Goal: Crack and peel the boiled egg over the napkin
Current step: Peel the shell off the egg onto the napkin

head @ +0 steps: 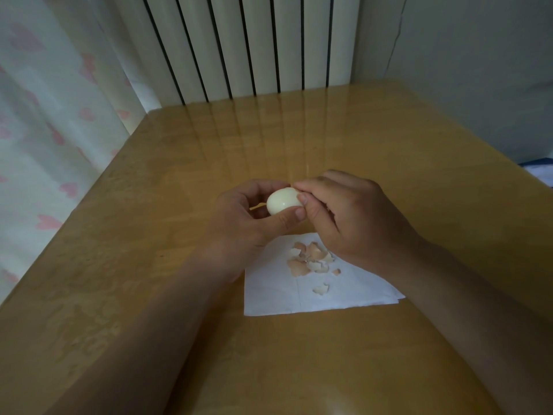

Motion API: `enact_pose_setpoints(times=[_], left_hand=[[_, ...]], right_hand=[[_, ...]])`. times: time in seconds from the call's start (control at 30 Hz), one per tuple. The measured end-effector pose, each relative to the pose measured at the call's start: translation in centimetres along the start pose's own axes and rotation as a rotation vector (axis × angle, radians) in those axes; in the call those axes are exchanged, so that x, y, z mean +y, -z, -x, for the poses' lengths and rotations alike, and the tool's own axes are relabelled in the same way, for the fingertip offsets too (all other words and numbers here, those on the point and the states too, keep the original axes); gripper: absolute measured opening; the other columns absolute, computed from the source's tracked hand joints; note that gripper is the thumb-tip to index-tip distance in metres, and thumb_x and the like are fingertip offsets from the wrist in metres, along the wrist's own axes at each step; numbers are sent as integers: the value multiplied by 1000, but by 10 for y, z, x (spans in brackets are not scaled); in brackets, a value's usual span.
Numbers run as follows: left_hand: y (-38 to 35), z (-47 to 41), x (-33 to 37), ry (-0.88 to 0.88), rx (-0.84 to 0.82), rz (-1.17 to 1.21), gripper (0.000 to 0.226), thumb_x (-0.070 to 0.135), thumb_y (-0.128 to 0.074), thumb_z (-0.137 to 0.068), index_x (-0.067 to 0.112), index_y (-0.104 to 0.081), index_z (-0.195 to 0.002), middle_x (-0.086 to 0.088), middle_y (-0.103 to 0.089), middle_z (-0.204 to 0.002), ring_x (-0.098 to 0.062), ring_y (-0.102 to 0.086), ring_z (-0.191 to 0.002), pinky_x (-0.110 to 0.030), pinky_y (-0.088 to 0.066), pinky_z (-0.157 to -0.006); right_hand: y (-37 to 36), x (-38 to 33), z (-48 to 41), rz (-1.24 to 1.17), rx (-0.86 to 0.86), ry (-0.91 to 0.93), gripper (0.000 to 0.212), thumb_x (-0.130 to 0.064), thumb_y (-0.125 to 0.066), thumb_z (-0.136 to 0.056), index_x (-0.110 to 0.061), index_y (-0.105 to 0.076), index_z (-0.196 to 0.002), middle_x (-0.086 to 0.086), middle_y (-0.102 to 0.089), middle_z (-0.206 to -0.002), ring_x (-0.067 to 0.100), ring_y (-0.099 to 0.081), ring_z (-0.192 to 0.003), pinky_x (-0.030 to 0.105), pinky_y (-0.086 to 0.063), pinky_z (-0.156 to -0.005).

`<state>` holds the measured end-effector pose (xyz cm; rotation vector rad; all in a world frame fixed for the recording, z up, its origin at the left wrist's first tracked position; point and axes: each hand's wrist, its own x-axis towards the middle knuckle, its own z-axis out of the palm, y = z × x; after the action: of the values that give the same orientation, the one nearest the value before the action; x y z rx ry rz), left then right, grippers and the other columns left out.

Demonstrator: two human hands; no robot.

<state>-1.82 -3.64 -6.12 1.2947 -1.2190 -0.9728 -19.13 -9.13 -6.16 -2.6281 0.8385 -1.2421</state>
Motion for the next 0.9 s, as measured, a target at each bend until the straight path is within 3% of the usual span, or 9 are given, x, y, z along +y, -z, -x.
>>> enact_pose_setpoints(times=[0.1,0.27,0.43,0.57,0.7,0.83,0.9], left_hand=[[0,0,-1,-4,12,11,48,28,-86,-63,14,-73,-107,-2,-77,-101,-16,-75,-90,-29,-59,-78],[0,-1,-4,6,11,82,48,26,-87,-62,13,-73,-106,-7,-76,-105,-32,-74,-99,-54,-59,-89],[0,-1,-4,20,22,107,49,24,-88,-63,11,-72,-107,-8,-75,-106,-32,-75,-98,-55,-59,-88],[0,-2,-6,24,29,110,42,17,-89,-67,13,-73,-106,-6,-75,-105,-32,-74,-100,-54,-58,-89],[1,-2,-7,25,46,61,42,20,-87,-66,19,-73,-106,-3,-74,-107,-29,-73,-101,-54,-59,-89],[1,-2,-6,16,48,9,44,21,-87,-68,23,-72,-109,1,-74,-107,-20,-73,-99,-49,-60,-89],[1,-2,-5,12,47,6,46,22,-87,-67,22,-72,-111,1,-74,-108,-19,-73,-100,-47,-60,-89]], right_hand=[[-1,0,0,-2,21,3,31,-21,-46,-98,-4,-71,-105,8,-67,-82,24,-62,-68,39,-52,-56],[-4,-2,0,15,46,-7,30,-19,-47,-98,-3,-70,-109,9,-69,-86,23,-64,-71,33,-52,-59],[-7,-3,0,20,55,-27,26,-15,-51,-98,-3,-70,-111,9,-70,-89,22,-64,-73,28,-49,-61],[-9,-4,0,10,84,-41,26,-14,-50,-98,-2,-70,-110,11,-71,-93,25,-67,-77,39,-56,-63],[-12,-2,0,-5,116,-78,25,-13,-49,-98,-1,-70,-107,11,-71,-91,26,-66,-76,40,-54,-62],[-10,2,-1,-7,142,-106,20,-9,-52,-97,-2,-70,-101,6,-69,-83,20,-62,-70,35,-50,-60],[-7,1,-1,-21,139,-108,18,-8,-53,-96,-4,-70,-97,3,-67,-80,14,-58,-68,23,-46,-59]])
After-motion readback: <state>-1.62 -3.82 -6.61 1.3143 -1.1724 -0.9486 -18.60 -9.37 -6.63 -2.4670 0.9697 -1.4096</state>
